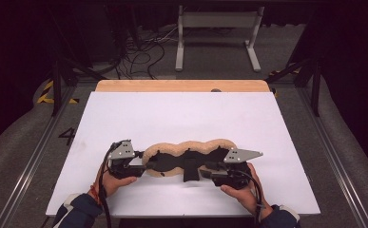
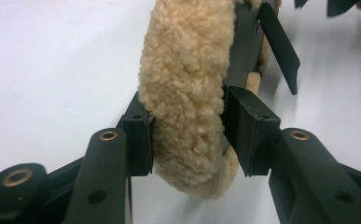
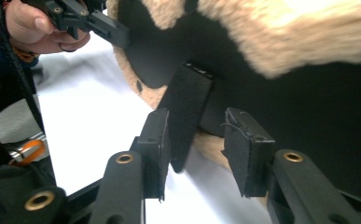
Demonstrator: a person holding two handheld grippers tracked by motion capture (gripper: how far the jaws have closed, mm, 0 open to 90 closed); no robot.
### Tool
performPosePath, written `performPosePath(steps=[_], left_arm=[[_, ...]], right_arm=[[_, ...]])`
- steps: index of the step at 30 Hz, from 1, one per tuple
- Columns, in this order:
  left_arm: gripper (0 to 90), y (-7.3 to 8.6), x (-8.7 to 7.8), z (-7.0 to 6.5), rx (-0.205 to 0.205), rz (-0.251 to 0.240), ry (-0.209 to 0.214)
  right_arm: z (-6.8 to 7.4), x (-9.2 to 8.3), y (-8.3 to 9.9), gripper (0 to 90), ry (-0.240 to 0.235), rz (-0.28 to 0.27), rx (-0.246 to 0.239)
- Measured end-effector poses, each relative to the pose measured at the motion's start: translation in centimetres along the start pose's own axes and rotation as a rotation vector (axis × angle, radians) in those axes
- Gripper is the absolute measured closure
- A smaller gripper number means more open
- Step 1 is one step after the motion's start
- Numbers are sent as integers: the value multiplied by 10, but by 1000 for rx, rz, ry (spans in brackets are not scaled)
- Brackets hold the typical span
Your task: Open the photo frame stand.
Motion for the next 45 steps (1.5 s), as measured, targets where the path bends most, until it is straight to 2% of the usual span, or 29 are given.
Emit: performPosePath(steps=[7, 8, 11, 12, 16, 19, 22, 27, 32, 35, 38, 39, 42, 45], left_arm=[[558, 0, -1, -2, 13, 3, -11], [558, 0, -1, -2, 11, 4, -13], [558, 1, -1, -3, 2, 2, -10], [558, 1, -1, -3, 6, 3, -12], [562, 3, -1, -5, 9, 12, 6], [561, 3, 0, -5, 12, 16, 14], [556, 5, 3, -4, 4, 22, 36], [539, 7, 6, -2, 2, 30, 37], [544, 7, 6, -4, 18, 30, 40], [542, 6, 6, -7, 51, 41, -8], [532, 3, 7, -9, 82, 55, -72], [530, 3, 7, -9, 82, 55, -72], [526, 1, 9, -9, 97, 59, -122], [524, -2, 12, -8, 113, 61, -174]], right_arm=[[-11, -32, 3, 589, 101, -36, -44], [-12, -37, 3, 589, 108, -42, -45], [-12, -41, 5, 593, 82, -54, -11], [-11, -36, 8, 597, 61, -37, 5], [-1, -6, 20, 594, 41, 43, -11], [5, 7, 24, 588, 67, 66, -43], [12, 21, 27, 574, 54, 95, -54], [15, 33, 29, 579, 37, 106, -40], [19, 41, 30, 615, 24, 122, -53], [18, 43, 30, 661, 31, 122, -43], [17, 41, 29, 671, 17, 118, -30], [17, 41, 29, 671, 17, 118, -27], [17, 40, 29, 669, 12, 114, -22], [13, 39, 27, 683, 34, 111, -16]])
Point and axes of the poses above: each handheld gripper's, and its own axes: x roughly forward along the jaws, y roughly out of its underside, z roughly to its left, the point moved 8 cm from there along x, roughly forward along the jaws, and after that the axes turned 2 degrees about -x, right-handed, at the moved point
